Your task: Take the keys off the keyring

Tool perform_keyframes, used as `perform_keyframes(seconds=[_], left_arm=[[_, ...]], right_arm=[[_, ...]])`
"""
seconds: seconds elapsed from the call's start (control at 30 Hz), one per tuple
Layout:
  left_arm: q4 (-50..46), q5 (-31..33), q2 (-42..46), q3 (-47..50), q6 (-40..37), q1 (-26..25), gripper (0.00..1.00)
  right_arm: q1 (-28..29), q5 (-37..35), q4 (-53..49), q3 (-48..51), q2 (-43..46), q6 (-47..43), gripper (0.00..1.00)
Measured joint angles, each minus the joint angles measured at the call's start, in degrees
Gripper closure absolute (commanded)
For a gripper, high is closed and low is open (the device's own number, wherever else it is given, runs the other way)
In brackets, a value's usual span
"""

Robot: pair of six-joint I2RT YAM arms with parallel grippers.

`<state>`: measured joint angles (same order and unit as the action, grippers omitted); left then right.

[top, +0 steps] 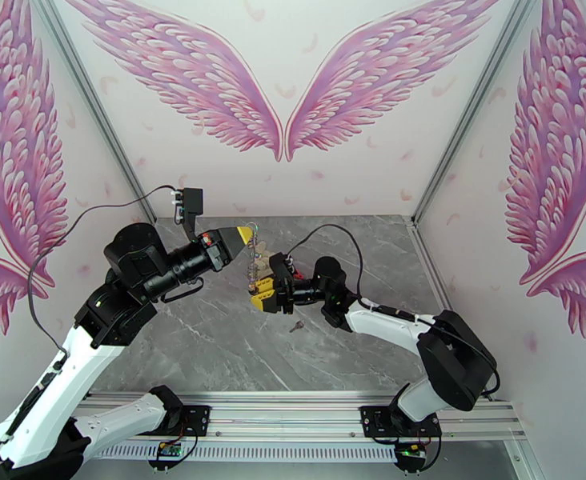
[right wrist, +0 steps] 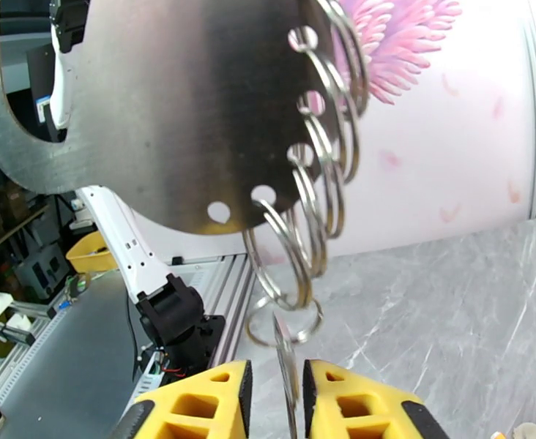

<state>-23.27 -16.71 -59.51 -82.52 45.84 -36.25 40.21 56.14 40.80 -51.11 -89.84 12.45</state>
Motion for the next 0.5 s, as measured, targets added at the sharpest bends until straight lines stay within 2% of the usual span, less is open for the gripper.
perform_keyframes(seconds=[0.13,0.27,0.37,0.5], left_arm=[[0.0,0.1,0.0,0.0,-0.3,0.2,1.0],[0.0,0.3,0.0,0.0,-0.4,0.2,1.0],[0.0,0.2,0.0,0.0,-0.4,0.2,1.0],[0.1,0.3,0.0,0.0,-0.4,0.2,1.0]], right_arm=[[0.0,0.0,-1.3,-0.3,-0.9,0.0,0.84],[-0.1,-0.1,-2.1,-0.7,-1.4,-0.2,0.79],[-0.1,-0.4,-2.1,-0.7,-1.4,-0.1,0.7],[-0.5,-1.4,-2.0,-0.7,-1.7,0.4,0.68]])
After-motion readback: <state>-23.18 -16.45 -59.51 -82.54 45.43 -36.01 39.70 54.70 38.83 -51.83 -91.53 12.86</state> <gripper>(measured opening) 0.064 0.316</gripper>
